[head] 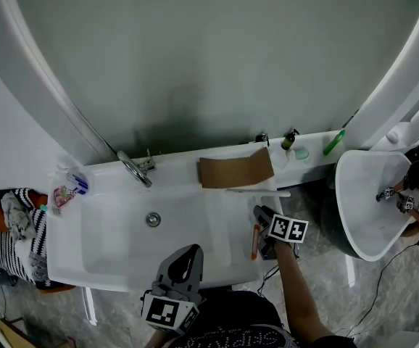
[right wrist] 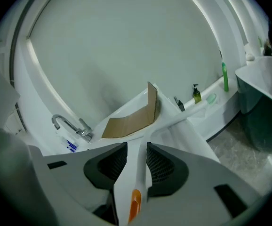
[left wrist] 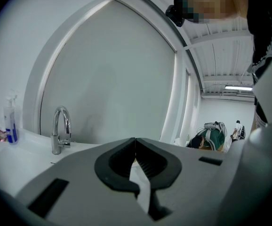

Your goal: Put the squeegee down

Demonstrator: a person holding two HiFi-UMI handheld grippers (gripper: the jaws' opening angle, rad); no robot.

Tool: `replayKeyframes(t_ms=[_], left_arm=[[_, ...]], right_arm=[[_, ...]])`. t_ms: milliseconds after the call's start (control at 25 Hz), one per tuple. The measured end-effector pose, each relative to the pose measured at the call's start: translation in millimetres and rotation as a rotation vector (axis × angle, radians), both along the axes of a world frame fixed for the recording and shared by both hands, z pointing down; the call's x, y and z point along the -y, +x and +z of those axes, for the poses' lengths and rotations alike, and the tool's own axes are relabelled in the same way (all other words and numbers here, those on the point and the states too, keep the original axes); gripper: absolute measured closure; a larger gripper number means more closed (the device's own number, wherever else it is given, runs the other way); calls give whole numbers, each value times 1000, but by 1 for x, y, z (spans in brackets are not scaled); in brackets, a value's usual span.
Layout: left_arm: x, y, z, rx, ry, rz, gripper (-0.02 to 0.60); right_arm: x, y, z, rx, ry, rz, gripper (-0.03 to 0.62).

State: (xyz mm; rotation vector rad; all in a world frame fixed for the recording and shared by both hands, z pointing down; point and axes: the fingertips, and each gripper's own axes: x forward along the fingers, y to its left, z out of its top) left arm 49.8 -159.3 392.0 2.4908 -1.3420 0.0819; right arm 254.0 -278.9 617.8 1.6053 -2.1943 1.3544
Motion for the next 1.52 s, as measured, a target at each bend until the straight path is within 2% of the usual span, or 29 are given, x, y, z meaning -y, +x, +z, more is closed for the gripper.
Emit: replayKeyframes(t_ms=[120,320,440,520,680,760,880,1160,1520], left_arm=[[-4,4,0,-9,2,15,577],[-9,12,-3,-11,5,53,575],[-11,25,-9,-19,13,105,577],[-12,36,-14,-25,26,145,577],[-24,59,-20,-12,75,261,577],[-33,65,-19,-10,87,301,575],[-41,66,-16,-18,85,315,575],[-52,64,-10,-20,79,311,575],[-65,61,-6,-32,83,342,577]], right_arm=[[-4,3,-28,-41,74,3,476],[-16,-12,-109,-110,309,-45,476],[-31,-26,-170,-146,474,-83,492],[-42,-32,-210,-164,572,-85,534],[-74,-46,-259,-187,698,-85,559],[-94,-51,-265,-222,720,-96,565],[-121,-64,-263,-243,720,-109,568],[-173,-110,-230,-164,622,-208,572],[-196,-123,-221,-202,582,-192,572]])
